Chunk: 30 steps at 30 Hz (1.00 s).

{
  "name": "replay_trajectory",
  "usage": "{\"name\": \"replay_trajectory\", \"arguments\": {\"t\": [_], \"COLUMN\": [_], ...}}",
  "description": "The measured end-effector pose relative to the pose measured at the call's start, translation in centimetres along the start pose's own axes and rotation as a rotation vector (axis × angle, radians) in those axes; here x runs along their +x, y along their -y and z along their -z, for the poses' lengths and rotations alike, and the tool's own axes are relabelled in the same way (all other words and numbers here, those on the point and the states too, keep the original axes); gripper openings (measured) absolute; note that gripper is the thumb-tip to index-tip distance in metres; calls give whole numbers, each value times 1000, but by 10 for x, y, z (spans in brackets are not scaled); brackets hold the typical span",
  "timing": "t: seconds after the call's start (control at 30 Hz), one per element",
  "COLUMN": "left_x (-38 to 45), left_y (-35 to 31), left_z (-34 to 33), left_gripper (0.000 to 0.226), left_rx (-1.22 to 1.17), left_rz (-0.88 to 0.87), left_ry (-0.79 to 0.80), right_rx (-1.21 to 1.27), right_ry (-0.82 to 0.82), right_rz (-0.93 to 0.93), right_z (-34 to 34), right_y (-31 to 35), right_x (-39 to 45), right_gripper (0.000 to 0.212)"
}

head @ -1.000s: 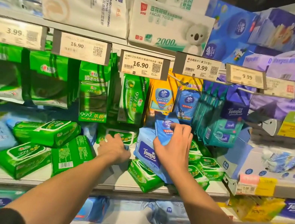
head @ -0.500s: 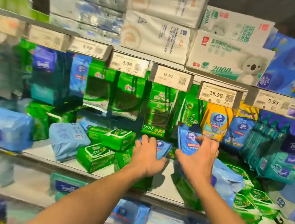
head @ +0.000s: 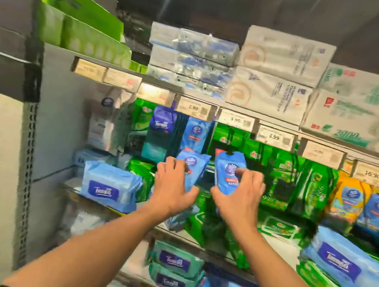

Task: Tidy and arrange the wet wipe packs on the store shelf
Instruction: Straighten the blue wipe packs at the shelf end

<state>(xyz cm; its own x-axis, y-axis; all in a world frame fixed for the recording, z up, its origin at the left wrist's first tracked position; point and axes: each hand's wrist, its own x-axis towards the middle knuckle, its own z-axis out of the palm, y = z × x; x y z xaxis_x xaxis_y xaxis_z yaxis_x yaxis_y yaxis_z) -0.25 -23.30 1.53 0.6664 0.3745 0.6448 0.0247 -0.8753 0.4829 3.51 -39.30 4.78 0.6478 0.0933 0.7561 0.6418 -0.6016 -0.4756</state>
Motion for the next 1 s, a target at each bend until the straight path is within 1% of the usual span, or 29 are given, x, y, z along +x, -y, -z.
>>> {"name": "replay_trajectory", "arguments": {"t": [0.13,0.23,0.33,0.43,0.6,0.7,0.87,1.0], "left_x": [5,6,4,2,11,21,38,48], "left_y": [36,52,60,67,75,86,111,124], "left_z": [44,66,84,92,96,94,89,84], "left_gripper": [43,42,41,40,35,33,34,36], "left_rx": [-32,-38,-19,-23,-96,-144,-184,-195], "left_rz": [3,-35,-86,-143,-149,-166,-125,-37], "left_ry": [-64,-94,-76,-73,-108,-147,-190,-211], "right_rx": [44,35,15,-6,-14,1,16,20], "right_ry": [-26,-26,-35,-48,-90,-133,-213,-262], "right_rz": [60,90,46,15,-36,-9,16,44], "right_z": [-19,-31,-39,-47,-61,-74,-99,-113], "right_y": [57,83,100,108,116,119,120,119], "right_x": [-2,-6,-7,-12,-8,-2,12,22], "right_gripper": [52,52,52,50,40,31,25,25]}}
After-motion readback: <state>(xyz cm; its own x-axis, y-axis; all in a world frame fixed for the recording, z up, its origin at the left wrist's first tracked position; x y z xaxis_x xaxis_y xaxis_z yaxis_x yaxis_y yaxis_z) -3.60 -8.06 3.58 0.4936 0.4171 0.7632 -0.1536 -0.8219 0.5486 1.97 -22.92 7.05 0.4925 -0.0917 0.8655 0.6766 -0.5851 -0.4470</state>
